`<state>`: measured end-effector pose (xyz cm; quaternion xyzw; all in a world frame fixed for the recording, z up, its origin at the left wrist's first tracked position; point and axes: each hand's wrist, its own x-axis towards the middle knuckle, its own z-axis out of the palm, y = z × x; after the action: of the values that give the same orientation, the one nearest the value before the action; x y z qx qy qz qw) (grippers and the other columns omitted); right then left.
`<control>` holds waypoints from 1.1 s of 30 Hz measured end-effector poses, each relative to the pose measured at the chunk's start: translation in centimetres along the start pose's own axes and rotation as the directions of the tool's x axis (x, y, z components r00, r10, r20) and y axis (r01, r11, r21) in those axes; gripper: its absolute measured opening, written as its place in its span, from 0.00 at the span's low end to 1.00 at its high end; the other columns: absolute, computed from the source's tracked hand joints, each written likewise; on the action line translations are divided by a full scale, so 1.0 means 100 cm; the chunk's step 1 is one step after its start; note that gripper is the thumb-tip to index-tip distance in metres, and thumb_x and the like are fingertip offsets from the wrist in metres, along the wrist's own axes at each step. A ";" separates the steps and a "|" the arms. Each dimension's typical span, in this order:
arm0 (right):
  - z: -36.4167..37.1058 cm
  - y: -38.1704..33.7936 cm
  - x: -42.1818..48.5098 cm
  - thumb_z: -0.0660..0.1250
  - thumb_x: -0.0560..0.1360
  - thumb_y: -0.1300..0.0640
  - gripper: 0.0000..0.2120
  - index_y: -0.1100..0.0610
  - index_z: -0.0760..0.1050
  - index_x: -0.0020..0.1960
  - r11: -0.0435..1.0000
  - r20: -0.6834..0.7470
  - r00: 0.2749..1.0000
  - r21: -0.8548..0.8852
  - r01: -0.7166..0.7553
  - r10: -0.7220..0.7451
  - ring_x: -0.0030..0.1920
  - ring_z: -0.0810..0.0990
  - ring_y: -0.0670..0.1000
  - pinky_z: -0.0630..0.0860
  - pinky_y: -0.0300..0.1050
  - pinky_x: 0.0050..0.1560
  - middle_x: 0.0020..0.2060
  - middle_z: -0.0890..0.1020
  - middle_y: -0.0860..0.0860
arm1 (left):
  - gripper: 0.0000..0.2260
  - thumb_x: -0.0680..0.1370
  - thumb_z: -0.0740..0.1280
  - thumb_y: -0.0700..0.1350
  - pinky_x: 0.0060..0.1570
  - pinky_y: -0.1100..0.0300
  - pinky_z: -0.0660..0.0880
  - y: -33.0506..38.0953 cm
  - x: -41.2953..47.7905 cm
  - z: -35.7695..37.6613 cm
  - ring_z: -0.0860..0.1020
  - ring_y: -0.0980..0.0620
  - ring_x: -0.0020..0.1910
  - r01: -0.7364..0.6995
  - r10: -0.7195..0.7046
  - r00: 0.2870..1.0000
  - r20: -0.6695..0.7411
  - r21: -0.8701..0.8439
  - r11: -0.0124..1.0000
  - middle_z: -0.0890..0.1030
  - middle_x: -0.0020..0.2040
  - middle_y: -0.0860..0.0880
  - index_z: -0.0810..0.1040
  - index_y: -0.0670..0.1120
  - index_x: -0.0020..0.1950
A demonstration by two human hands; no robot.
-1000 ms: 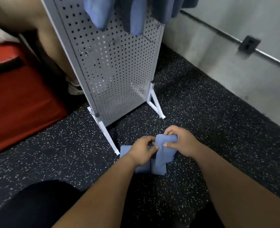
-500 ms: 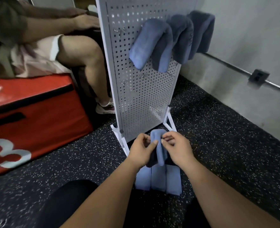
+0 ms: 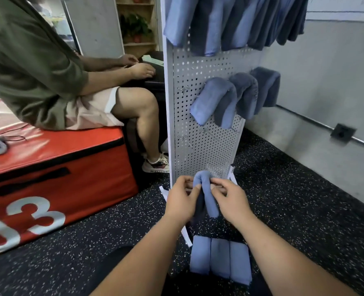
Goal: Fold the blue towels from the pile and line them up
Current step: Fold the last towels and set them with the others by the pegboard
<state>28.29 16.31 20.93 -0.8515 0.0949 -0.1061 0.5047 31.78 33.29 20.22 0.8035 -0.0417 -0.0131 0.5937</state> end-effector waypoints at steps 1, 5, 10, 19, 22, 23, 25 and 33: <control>-0.001 -0.008 0.000 0.71 0.81 0.49 0.13 0.46 0.83 0.65 1.000 0.001 1.000 0.013 0.008 -0.008 0.51 0.84 0.37 0.82 0.44 0.58 0.52 0.86 0.40 | 0.06 0.81 0.72 0.52 0.52 0.56 0.82 0.004 0.001 -0.005 0.82 0.63 0.44 -0.011 0.011 1.000 -0.013 0.022 1.000 0.85 0.47 0.57 0.78 0.56 0.57; -0.001 -0.039 0.003 0.75 0.78 0.46 0.18 0.47 0.82 0.66 0.998 0.014 0.998 0.031 0.062 -0.062 0.53 0.82 0.37 0.79 0.33 0.54 0.53 0.85 0.43 | 0.07 0.81 0.72 0.52 0.54 0.54 0.81 0.027 0.007 -0.022 0.82 0.64 0.47 -0.104 0.113 0.991 -0.074 0.120 0.987 0.85 0.47 0.59 0.80 0.56 0.58; -0.006 -0.070 0.012 0.78 0.76 0.51 0.19 0.50 0.82 0.66 0.993 -0.055 0.992 -0.020 0.116 -0.117 0.51 0.81 0.36 0.73 0.23 0.45 0.52 0.85 0.45 | 0.08 0.81 0.71 0.54 0.54 0.52 0.81 0.058 0.012 -0.040 0.83 0.60 0.48 -0.202 0.226 0.966 -0.123 0.181 0.963 0.86 0.47 0.59 0.82 0.56 0.58; -0.034 -0.131 0.030 0.74 0.79 0.53 0.09 0.48 0.83 0.59 0.949 -0.252 0.915 -0.081 0.304 -0.315 0.47 0.83 0.47 0.82 0.51 0.49 0.47 0.85 0.44 | 0.11 0.82 0.67 0.59 0.49 0.52 0.82 0.122 0.025 -0.062 0.82 0.60 0.47 -0.423 0.484 0.846 -0.223 0.272 0.864 0.85 0.50 0.60 0.82 0.58 0.62; -0.046 -0.149 0.036 0.73 0.79 0.55 0.09 0.48 0.83 0.59 0.919 -0.319 0.863 -0.115 0.376 -0.393 0.49 0.82 0.45 0.80 0.47 0.50 0.49 0.84 0.43 | 0.14 0.82 0.66 0.60 0.50 0.53 0.81 0.144 0.031 -0.067 0.82 0.60 0.47 -0.458 0.535 0.808 -0.248 0.307 0.834 0.85 0.52 0.59 0.83 0.57 0.63; -0.049 -0.155 0.037 0.72 0.78 0.56 0.09 0.49 0.83 0.58 0.910 -0.345 0.842 -0.128 0.395 -0.414 0.48 0.81 0.44 0.78 0.45 0.49 0.49 0.84 0.42 | 0.14 0.82 0.67 0.60 0.49 0.53 0.81 0.153 0.032 -0.069 0.82 0.60 0.47 -0.477 0.559 0.791 -0.250 0.321 0.818 0.84 0.52 0.59 0.83 0.57 0.63; -0.055 -0.167 0.040 0.72 0.78 0.57 0.09 0.49 0.83 0.58 0.898 -0.390 0.810 -0.146 0.415 -0.438 0.48 0.80 0.43 0.76 0.41 0.48 0.49 0.83 0.41 | 0.12 0.82 0.68 0.58 0.48 0.53 0.80 0.170 0.032 -0.073 0.81 0.59 0.46 -0.514 0.609 0.754 -0.247 0.355 0.781 0.83 0.52 0.58 0.84 0.57 0.62; -0.065 -0.204 0.073 0.68 0.80 0.56 0.10 0.48 0.82 0.60 0.882 -0.403 0.786 -0.177 0.436 -0.470 0.51 0.78 0.43 0.72 0.36 0.46 0.54 0.82 0.42 | 0.10 0.83 0.68 0.55 0.45 0.50 0.78 0.211 0.054 -0.085 0.79 0.52 0.47 -0.513 0.673 0.677 -0.298 0.464 0.722 0.81 0.51 0.54 0.83 0.56 0.62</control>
<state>34.59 18.57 42.57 -0.8218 0.0018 -0.4075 0.3983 36.63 34.78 43.04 0.8148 -0.1684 0.3758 0.4080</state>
